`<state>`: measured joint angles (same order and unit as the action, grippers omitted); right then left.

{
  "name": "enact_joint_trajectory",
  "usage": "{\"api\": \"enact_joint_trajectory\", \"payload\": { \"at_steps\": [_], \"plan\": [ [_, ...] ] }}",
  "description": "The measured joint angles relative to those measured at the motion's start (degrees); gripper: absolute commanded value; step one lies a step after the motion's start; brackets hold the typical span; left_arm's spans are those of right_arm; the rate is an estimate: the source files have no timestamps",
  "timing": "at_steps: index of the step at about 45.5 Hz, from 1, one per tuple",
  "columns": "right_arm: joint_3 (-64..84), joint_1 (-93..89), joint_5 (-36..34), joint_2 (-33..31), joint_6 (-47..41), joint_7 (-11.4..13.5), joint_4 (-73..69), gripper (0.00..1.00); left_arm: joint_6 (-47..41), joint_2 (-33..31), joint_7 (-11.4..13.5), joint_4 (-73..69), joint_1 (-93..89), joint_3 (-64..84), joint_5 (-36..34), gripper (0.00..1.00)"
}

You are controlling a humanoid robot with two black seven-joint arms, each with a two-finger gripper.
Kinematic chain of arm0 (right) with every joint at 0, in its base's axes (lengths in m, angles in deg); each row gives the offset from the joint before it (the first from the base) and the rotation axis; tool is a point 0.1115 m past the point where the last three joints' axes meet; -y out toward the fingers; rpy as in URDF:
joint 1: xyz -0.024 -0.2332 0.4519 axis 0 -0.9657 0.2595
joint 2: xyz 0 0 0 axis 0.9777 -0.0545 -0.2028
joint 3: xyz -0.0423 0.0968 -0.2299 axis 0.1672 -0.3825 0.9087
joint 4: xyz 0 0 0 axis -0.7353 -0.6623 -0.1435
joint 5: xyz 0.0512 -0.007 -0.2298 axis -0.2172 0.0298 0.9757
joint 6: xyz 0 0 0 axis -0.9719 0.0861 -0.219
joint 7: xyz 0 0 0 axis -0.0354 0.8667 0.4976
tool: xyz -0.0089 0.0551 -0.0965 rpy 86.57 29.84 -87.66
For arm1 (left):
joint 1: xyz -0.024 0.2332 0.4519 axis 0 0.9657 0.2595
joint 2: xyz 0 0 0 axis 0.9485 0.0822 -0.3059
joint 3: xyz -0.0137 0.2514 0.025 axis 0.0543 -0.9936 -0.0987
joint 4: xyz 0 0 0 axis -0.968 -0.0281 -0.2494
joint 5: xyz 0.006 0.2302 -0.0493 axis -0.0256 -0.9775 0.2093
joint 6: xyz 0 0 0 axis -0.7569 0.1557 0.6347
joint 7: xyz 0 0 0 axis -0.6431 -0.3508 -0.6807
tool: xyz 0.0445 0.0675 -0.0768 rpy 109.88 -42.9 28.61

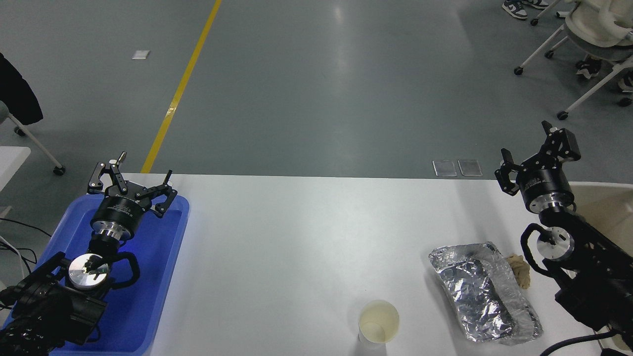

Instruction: Pick up paper cup place in dustbin

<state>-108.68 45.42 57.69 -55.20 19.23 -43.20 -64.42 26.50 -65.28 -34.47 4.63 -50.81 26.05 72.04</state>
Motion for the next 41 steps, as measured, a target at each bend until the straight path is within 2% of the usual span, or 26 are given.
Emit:
{"api": "enact_joint_trajectory", "payload": {
  "at_steps": [41],
  "plan": [
    [0.00,0.76,0.00,0.26,-0.06,0.02,-0.32,1.00,0.00,0.00,0.05,0.01,0.00,0.24,0.09,1.00]
  ]
}}
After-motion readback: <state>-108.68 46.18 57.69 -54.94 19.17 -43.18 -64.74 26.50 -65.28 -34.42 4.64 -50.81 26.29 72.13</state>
